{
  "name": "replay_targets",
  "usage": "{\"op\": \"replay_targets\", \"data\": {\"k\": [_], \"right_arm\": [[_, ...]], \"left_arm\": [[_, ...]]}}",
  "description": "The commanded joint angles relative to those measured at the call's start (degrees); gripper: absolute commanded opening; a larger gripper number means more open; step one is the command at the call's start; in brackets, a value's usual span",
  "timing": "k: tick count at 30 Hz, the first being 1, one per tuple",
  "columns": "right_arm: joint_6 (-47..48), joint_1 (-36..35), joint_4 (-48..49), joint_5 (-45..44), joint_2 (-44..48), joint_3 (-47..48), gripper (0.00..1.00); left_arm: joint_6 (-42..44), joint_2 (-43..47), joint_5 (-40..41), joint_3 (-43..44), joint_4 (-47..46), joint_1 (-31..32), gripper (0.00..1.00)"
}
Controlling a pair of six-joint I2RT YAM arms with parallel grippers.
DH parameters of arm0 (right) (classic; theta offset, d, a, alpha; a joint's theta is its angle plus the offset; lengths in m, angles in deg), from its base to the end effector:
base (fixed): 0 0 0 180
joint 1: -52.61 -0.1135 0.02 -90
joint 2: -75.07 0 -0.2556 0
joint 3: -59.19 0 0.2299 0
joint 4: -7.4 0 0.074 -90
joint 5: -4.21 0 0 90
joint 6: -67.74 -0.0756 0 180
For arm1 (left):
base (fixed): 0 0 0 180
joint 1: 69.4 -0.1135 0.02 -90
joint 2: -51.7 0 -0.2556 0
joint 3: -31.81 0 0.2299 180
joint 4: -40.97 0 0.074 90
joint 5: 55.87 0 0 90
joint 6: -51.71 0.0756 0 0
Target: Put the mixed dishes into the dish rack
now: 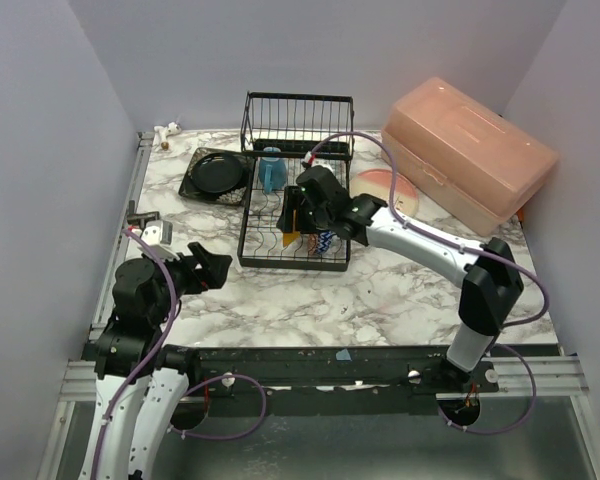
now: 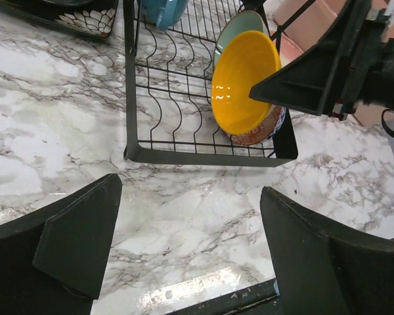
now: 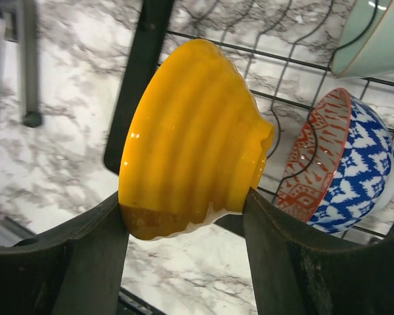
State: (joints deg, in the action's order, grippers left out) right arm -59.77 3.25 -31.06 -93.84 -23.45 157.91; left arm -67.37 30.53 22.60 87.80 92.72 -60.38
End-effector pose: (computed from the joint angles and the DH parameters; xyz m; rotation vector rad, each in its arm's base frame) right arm 0.2716 0.3002 0.2749 -0.1604 2.3102 0.6534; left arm 0.1083 -0.0325 0.2940 -0.1915 1.9013 -0.6427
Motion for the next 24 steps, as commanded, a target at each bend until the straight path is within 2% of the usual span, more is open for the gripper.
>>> {"op": "replay_targets", "data": {"k": [1, 10, 17, 24], "right_arm": [[3.47, 0.04, -7.43, -5.38, -4.36, 4.93, 0.00], [6.16, -0.29, -9.45, -7.89, -8.67, 7.65, 0.00], [7.19, -0.38, -7.37, -5.96, -10.90, 6.34, 0.00], [8.43, -0.38, -4.23, -1.15, -12.78, 5.28, 0.00]], "left_arm": [[2.64, 1.73, 0.13, -1.78, -0.67, 0.12, 0.90], [3.91, 1.22, -1.32, -1.79, -1.81, 0.13, 0.90], [8.12, 0.01, -0.90, 1.24, -0.18, 0.13, 0.90], [9.57, 1.57, -0.47, -1.91, -2.88, 0.12, 0.90]]}}
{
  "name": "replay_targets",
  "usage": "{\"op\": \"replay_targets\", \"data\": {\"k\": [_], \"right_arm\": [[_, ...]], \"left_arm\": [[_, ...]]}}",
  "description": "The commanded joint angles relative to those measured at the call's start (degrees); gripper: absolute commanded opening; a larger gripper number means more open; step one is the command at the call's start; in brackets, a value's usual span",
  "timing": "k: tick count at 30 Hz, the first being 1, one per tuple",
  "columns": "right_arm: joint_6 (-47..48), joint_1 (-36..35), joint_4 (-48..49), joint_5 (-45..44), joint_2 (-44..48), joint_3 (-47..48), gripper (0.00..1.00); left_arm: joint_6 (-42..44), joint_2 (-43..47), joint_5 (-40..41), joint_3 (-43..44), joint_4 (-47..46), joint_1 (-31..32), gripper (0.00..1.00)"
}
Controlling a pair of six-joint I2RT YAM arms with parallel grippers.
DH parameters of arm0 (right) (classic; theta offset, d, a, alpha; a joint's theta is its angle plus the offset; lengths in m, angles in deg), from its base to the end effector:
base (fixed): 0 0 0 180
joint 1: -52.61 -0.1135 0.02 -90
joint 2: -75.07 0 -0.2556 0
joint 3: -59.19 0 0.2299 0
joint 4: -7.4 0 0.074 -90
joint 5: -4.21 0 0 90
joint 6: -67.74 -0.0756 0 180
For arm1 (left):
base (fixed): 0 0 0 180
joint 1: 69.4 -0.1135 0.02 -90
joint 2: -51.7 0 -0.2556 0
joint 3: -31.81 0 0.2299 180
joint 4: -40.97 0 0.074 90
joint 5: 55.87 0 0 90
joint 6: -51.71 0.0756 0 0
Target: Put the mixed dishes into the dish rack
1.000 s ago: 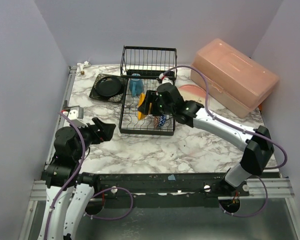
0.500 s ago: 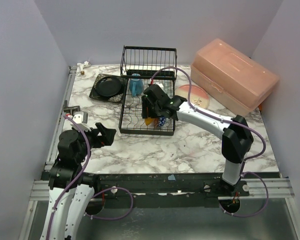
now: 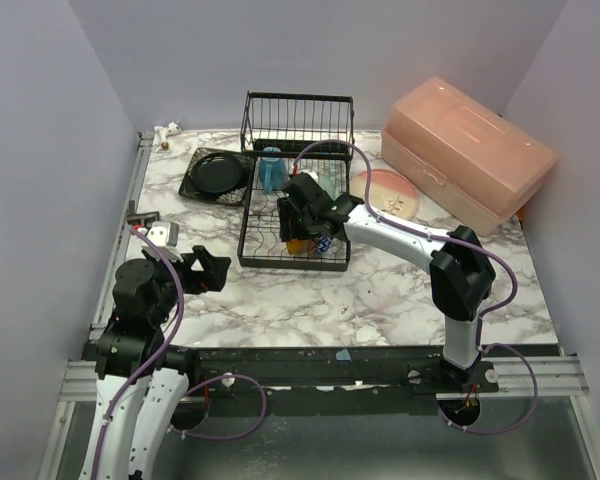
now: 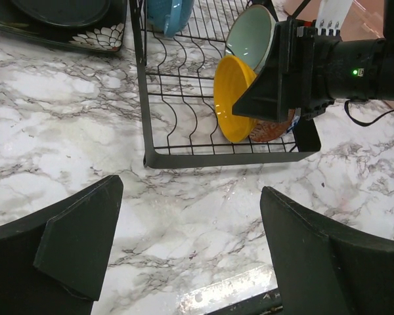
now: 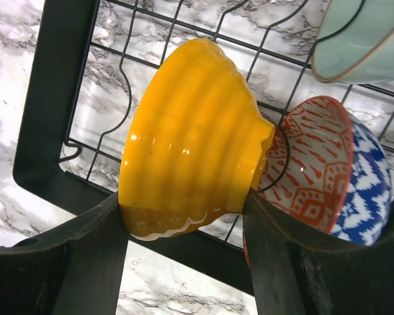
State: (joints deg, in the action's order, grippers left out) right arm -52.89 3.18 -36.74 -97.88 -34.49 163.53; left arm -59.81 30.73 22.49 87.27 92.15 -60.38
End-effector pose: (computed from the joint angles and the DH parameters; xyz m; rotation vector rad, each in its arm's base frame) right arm 0.2923 0.3170 0.2212 -0.3043 2.4244 0.3835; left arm 0.1088 -0.0327 0.2926 -0.0632 1.8923 -0.5557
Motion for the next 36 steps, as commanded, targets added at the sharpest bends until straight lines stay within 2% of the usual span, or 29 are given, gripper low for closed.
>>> {"op": "replay_targets", "data": {"k": [1, 3, 8, 12, 15, 17, 21, 26, 29, 33, 36], "right_arm": [[1.50, -0.36, 1.94, 3.24, -1.93, -0.63, 0.01], [1.43, -0.33, 2.59, 3.48, -2.21, -1.14, 0.05], [0.83, -0.32, 3.18, 2.26, -1.87, -2.21, 0.53], [1.74, -0.32, 3.13, 0.56, 0.16, -3.38, 0.80], [2.85, -0.32, 3.34, -0.12, 2.86, -4.85, 0.93], [3.61, -0.32, 3.31, 0.47, 4.67, -5.52, 0.97], [7.57, -0.32, 6.08, 2.16, 9.70, -8.42, 0.98], [11.49, -0.32, 13.25, -0.23, 17.36, -15.71, 0.98], [10.92, -0.24, 21.08, -4.42, 24.19, -23.84, 0.97], [4.18, 1.34, 28.43, -13.20, 31.76, -33.32, 0.97], [-4.94, 7.46, 27.71, -15.03, 34.99, -37.45, 0.97]], "left_arm": [[2.01, 1.38, -0.32, -1.53, -2.60, 0.12, 0.90], [2.18, 1.38, -0.10, -1.75, -2.92, 0.12, 0.90], [2.36, 0.92, 0.30, -1.75, -2.84, 0.12, 0.90], [2.36, 0.71, 0.38, -1.75, -2.83, 0.12, 0.90], [2.36, 0.43, 0.40, -1.75, -2.86, 0.13, 0.90], [2.36, 0.24, 0.43, -1.84, -2.92, 0.12, 0.90], [2.27, -0.29, 0.31, -1.84, -3.01, 0.13, 0.90], [2.27, -0.21, 0.47, -1.76, -2.84, 0.13, 0.90], [2.10, 0.02, 0.50, -1.86, -2.92, 0.12, 0.90], [2.01, -0.12, 0.57, -1.88, -2.95, 0.12, 0.90], [2.01, 0.02, 0.64, -1.93, -2.84, 0.14, 0.90]]}}
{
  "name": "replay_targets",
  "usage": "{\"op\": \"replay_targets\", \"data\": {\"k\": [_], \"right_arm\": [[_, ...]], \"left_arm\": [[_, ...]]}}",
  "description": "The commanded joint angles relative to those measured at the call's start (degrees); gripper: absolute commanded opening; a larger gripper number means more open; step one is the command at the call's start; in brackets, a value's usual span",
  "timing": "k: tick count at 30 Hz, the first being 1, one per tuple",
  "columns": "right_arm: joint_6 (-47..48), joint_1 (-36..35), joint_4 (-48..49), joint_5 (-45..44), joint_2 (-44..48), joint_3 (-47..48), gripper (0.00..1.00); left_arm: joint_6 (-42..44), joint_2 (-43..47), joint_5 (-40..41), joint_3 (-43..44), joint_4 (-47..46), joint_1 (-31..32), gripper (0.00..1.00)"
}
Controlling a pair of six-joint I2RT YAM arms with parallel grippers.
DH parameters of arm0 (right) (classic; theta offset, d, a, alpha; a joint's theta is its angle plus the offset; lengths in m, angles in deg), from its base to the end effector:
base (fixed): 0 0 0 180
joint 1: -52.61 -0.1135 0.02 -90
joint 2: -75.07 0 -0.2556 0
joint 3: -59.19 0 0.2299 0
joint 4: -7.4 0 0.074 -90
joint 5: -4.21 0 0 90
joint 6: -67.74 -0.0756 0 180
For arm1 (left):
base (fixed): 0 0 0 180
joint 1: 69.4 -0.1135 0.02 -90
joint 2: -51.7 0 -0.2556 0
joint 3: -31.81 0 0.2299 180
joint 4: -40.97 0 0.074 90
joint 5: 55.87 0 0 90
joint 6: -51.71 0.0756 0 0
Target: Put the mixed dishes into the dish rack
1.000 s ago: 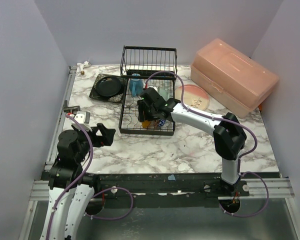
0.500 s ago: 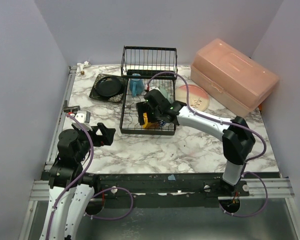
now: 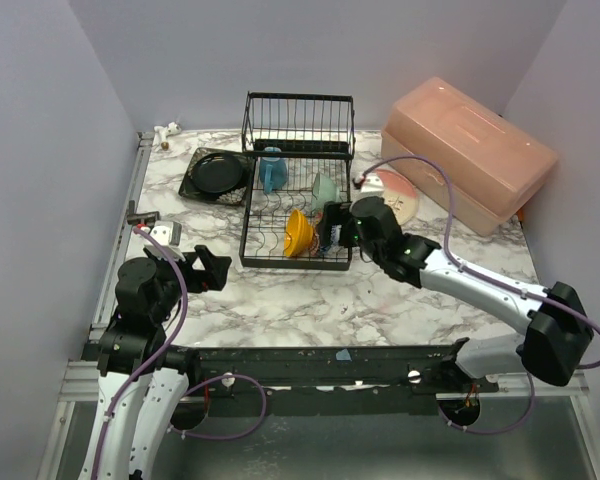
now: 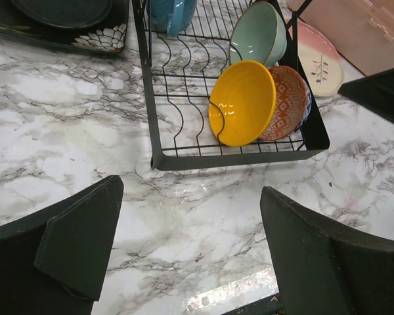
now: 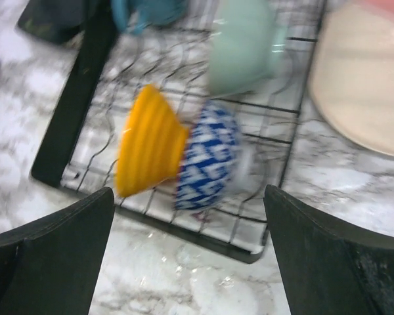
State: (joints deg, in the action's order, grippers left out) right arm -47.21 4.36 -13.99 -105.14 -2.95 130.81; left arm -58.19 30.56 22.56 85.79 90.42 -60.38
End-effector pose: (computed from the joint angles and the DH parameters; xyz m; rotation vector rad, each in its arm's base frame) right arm 0.2344 0.2250 0.2701 -0.2070 2.0464 0.4560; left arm 0.1128 -0.0333 0.2880 -0.0370 1.8889 -0.5354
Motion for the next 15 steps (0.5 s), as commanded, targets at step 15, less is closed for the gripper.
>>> {"op": "replay_targets", "data": {"k": [15], "right_arm": [[-28.04, 31.00, -26.66, -6.42, -19.66, 12.07, 0.82]], "left_arm": [[0.30, 0.36, 0.50, -0.49, -1.29, 0.13, 0.90]]}}
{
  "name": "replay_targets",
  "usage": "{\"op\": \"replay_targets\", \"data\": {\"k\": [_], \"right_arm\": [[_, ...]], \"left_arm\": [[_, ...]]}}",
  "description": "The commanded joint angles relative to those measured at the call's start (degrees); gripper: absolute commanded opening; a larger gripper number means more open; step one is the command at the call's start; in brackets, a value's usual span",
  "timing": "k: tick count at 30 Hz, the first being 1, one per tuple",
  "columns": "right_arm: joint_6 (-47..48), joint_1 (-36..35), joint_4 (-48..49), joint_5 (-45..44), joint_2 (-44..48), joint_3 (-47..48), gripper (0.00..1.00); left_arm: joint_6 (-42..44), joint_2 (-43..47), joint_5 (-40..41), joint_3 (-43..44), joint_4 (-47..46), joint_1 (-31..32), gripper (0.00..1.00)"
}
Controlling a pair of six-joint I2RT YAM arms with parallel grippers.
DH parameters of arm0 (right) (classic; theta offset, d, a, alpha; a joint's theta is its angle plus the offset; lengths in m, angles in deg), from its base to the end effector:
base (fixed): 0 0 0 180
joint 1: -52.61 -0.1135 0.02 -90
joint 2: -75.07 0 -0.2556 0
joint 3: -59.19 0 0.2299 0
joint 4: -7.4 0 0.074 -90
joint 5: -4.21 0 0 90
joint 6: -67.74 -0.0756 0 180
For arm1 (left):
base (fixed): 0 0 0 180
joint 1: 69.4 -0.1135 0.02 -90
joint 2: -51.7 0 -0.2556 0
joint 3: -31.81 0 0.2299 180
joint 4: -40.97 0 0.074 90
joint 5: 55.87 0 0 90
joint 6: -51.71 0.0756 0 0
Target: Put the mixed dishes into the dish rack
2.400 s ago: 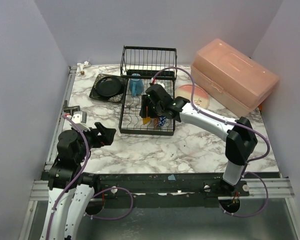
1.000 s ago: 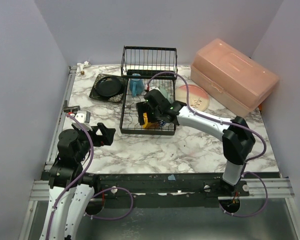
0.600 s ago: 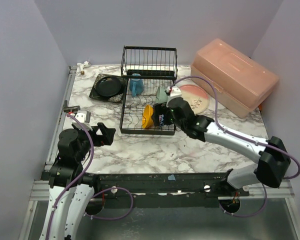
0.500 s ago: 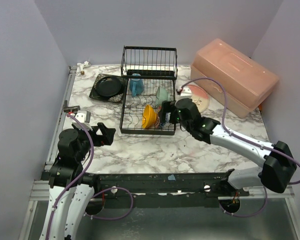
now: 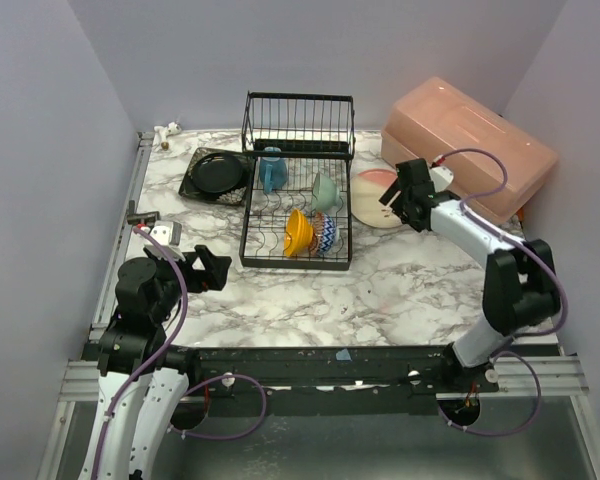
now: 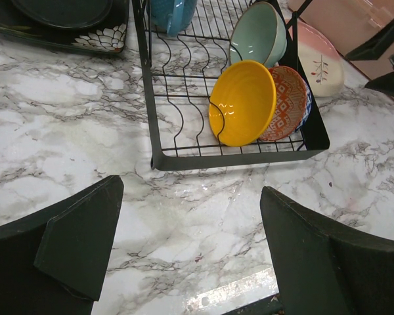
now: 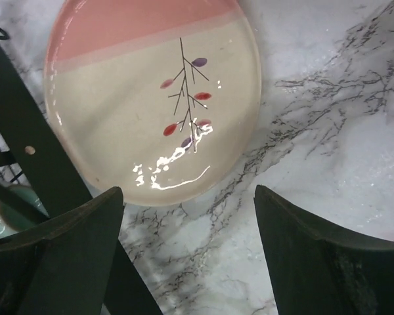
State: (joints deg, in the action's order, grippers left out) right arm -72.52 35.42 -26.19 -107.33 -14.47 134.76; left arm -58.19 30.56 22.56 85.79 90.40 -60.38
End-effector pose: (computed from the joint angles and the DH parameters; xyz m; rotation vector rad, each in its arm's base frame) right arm 0.3315 0.0735 0.2071 0.8263 2.1798 0.1334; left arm 0.1128 -0.0333 0.2881 -0.0369 1.8886 -0.5354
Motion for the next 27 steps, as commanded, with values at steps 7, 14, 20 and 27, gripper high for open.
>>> {"op": "replay_targets", "data": {"k": [7, 14, 20, 27], "right_arm": [[-6.93, 1.21, -17.45, -1.90, -18.47, 14.96, 0.67], [-12.02, 1.89, -16.05, -0.24, -22.70, 14.72, 0.58], [-14.87, 2.25, -16.97, 0.19, -25.06, 14.98, 0.35], [-19.47, 2.25, -17.74, -0.88, -21.64, 10.23, 0.08]], "left_arm": [[0.30, 0.32, 0.48, -0.49, -1.30, 0.12, 0.90], [0.29, 0.64, 0.50, -0.58, -1.35, 0.12, 0.90], [0.30, 0.72, 0.50, -0.53, -1.44, 0.12, 0.90], [0.26, 0.94, 0.65, -0.59, -1.46, 0.12, 0.90]]}}
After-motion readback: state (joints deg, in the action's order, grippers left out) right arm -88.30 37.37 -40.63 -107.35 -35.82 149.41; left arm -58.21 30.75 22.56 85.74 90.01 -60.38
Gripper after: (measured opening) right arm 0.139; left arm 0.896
